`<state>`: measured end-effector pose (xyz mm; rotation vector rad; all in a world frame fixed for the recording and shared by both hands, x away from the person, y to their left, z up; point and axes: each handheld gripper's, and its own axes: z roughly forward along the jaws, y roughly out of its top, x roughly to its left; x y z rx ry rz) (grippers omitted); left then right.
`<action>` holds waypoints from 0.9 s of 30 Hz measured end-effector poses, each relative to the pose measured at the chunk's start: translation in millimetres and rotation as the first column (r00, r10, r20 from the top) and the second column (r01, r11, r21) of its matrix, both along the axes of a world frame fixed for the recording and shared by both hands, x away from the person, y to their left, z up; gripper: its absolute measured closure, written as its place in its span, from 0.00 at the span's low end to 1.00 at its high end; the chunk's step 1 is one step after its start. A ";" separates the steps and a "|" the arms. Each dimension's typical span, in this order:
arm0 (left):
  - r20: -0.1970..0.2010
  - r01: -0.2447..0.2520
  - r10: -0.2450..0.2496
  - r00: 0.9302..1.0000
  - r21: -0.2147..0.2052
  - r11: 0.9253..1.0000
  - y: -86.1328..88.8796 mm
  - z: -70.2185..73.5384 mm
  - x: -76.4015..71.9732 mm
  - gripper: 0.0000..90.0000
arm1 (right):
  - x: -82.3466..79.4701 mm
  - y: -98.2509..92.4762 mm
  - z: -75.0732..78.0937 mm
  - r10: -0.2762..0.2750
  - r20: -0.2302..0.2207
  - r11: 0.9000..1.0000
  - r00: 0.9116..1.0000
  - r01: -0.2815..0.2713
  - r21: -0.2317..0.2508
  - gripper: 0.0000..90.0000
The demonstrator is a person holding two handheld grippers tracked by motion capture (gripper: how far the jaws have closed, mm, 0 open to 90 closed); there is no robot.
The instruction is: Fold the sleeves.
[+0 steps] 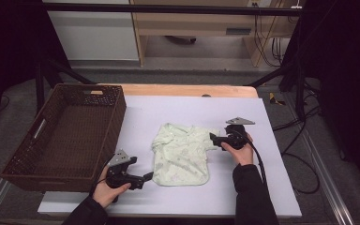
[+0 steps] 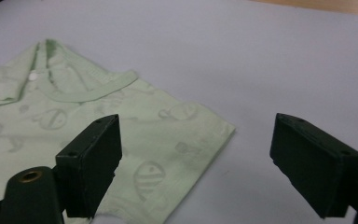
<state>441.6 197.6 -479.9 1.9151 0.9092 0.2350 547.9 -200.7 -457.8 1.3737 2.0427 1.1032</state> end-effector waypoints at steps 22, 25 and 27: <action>-0.011 -0.002 0.002 1.000 0.001 1.000 0.4 -2.4 1.5 0.03 | 20.6 2.6 -26.3 -0.040 -0.073 0.999 0.997 0.038 -0.036 0.66; -0.012 -0.002 0.002 1.000 0.003 1.000 0.3 -2.8 1.7 0.03 | 20.2 2.9 -26.2 -0.041 -0.070 0.998 0.997 0.038 -0.040 0.74; -0.012 -0.002 0.002 1.000 0.003 1.000 0.4 -2.7 1.6 0.03 | 20.5 2.3 -26.6 -0.042 -0.066 0.999 0.997 0.040 -0.034 0.82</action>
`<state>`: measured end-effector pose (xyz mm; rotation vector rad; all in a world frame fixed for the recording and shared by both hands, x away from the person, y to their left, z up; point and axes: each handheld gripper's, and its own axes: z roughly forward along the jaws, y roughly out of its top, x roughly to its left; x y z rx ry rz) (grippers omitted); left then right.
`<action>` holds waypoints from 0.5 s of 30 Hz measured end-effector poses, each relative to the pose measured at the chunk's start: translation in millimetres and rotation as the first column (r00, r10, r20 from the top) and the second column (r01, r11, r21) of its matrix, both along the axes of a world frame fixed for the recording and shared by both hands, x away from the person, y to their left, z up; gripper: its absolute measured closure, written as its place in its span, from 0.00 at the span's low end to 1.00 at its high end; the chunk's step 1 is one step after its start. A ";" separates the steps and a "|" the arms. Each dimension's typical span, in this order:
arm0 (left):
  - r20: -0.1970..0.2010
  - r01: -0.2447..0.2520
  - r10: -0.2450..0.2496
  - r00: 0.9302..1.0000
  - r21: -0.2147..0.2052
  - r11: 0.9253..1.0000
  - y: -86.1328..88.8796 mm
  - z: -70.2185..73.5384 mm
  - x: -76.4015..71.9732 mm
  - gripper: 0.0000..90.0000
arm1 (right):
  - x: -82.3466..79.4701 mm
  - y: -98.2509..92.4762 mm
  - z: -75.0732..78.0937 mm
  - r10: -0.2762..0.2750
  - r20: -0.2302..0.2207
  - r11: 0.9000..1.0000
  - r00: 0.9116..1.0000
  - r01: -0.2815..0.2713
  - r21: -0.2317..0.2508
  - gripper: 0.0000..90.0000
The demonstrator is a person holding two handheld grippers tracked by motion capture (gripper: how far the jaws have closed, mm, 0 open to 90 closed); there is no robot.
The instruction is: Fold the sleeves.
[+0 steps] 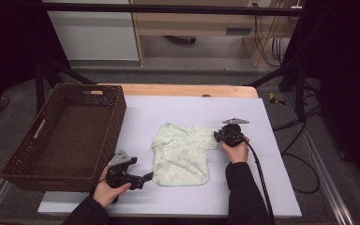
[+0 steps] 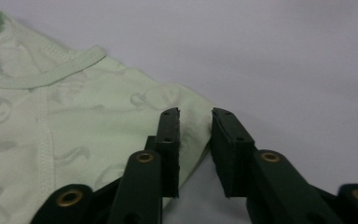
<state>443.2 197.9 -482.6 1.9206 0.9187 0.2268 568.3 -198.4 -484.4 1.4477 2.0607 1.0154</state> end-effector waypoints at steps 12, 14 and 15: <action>0.002 -0.001 0.001 1.000 0.001 1.000 0.0 -0.2 0.2 0.03 | -6.6 4.3 7.4 0.033 0.035 0.999 0.999 -0.034 0.019 0.98; 0.003 -0.001 0.001 1.000 0.001 1.000 -0.1 -0.2 0.0 0.03 | -10.7 7.3 14.1 0.052 0.068 0.998 0.996 -0.054 0.022 0.98; 0.003 -0.001 0.001 1.000 0.002 1.000 -0.1 -0.2 0.0 0.03 | -12.9 9.1 17.5 0.062 0.084 0.998 0.994 -0.064 0.019 0.98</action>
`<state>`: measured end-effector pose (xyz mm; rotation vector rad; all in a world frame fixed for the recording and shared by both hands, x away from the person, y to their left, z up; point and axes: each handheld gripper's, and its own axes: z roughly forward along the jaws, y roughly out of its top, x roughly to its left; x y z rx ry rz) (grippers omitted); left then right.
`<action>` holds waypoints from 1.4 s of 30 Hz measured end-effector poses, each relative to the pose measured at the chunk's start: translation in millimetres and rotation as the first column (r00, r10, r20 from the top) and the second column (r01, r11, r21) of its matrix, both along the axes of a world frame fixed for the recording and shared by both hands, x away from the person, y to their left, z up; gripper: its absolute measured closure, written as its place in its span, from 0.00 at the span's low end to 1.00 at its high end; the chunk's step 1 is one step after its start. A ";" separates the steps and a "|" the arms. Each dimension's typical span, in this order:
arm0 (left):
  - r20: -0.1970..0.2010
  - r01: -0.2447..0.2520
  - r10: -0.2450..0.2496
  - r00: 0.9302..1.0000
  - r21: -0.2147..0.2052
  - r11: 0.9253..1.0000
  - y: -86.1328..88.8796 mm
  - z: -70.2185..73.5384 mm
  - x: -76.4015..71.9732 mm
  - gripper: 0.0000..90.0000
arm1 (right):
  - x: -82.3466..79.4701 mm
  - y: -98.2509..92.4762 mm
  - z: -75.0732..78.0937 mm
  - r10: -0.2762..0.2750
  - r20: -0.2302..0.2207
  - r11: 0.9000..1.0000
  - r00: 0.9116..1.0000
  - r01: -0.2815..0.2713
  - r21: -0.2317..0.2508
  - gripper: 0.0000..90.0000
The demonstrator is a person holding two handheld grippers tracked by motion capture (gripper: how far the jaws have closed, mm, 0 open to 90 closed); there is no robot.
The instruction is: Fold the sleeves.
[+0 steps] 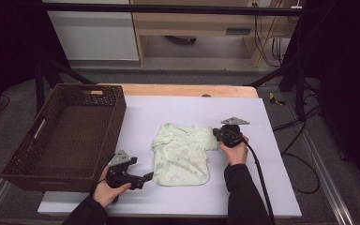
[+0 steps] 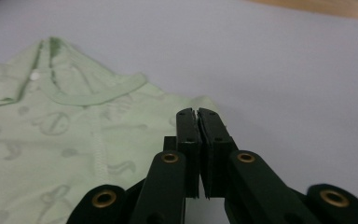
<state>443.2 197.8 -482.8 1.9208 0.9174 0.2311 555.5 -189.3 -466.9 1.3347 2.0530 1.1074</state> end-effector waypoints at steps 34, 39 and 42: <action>0.003 0.007 -0.007 1.000 0.001 1.000 -0.5 -0.3 -0.7 0.03 | -5.1 80.5 -3.3 0.191 -0.031 0.980 0.981 -0.192 -0.059 0.96; 0.002 0.009 -0.009 1.000 -0.003 1.000 -0.4 0.0 -0.9 0.03 | -7.7 72.8 5.8 0.216 -0.004 0.976 0.976 -0.216 0.009 0.79; 0.004 0.012 -0.012 1.000 -0.003 1.000 -0.7 0.1 -1.1 0.03 | -10.1 60.8 13.6 0.197 -0.001 0.980 0.980 -0.197 0.018 0.90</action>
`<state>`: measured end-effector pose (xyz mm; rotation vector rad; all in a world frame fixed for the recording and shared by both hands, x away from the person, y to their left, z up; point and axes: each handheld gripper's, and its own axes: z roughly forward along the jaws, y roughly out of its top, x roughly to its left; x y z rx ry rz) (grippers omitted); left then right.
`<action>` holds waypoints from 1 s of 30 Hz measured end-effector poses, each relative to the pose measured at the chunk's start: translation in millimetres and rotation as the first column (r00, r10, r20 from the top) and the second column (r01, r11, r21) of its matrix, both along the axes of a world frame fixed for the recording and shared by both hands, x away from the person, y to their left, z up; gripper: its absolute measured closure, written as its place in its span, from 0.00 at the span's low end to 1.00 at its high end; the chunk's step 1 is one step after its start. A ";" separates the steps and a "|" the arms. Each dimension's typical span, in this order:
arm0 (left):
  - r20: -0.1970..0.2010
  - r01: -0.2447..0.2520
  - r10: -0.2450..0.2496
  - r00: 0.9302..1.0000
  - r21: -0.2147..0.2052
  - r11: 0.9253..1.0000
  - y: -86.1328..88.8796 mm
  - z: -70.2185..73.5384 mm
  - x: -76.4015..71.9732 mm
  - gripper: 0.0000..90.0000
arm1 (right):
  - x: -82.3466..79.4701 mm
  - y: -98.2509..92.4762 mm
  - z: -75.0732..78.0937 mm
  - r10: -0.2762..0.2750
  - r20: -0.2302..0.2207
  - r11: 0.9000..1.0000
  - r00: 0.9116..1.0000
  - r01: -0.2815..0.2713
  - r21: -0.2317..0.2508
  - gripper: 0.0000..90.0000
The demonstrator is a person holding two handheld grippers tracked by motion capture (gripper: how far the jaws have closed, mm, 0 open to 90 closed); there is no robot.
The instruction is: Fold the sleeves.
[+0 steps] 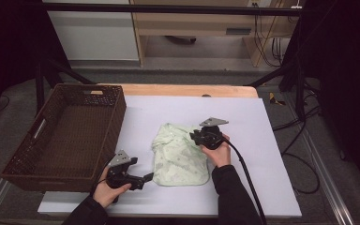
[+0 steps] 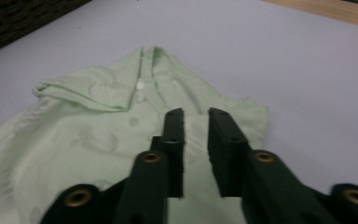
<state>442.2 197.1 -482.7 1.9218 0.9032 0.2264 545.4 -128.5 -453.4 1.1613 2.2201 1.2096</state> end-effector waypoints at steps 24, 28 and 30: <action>-0.005 0.014 -0.014 1.000 -0.022 1.000 -1.4 1.9 -1.9 0.03 | -25.8 -20.9 -17.6 -0.013 -0.023 1.000 1.000 0.013 -0.027 0.74; -0.008 0.013 -0.013 1.000 -0.024 1.000 -2.4 2.3 -2.3 0.03 | -38.5 -29.8 -2.9 -0.015 0.014 1.000 1.000 0.015 0.026 0.52; -0.009 0.014 -0.014 1.000 -0.029 0.999 -2.7 2.9 -2.5 0.03 | -45.2 -34.8 2.5 -0.022 0.019 0.998 1.000 0.021 0.056 0.40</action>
